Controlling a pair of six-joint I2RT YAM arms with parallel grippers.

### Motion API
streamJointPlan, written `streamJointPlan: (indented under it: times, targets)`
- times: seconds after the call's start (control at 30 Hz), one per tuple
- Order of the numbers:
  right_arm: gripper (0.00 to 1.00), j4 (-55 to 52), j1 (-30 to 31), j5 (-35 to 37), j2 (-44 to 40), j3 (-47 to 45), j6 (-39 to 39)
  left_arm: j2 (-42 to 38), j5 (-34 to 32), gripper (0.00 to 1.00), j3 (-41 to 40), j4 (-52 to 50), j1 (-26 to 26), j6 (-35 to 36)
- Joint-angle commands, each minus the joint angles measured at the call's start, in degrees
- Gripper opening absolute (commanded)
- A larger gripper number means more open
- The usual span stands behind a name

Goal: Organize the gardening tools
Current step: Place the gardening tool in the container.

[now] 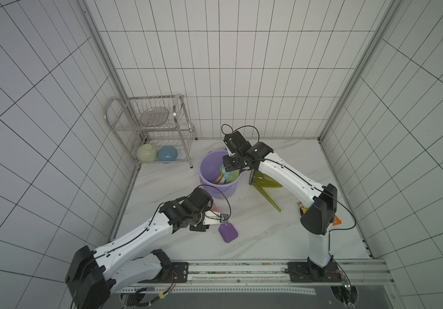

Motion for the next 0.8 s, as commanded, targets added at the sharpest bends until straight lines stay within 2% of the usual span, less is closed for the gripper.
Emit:
streamJointPlan:
  times: [0.0,0.3,0.5,0.77]
  targets:
    - [0.01,2.2,0.2,-0.2,1.8,-1.0,0.2,0.6,-0.3,0.42,-0.5,1.9,-0.2,1.8]
    - [0.10,3.4,-1.2,-3.3,-1.0,-3.2,1.3,4.0,-2.1,0.42,-0.6,4.2,-1.0,7.9]
    - [0.26,4.9,-2.9,-5.5,-6.3,-7.5,1.7,7.4,-4.1,0.42,-0.6,7.4,-1.6,11.7]
    - [0.52,7.7,-5.0,-11.3,-17.9,-16.7,1.9,11.1,-5.8,0.42,0.2,10.2,-1.9,17.7]
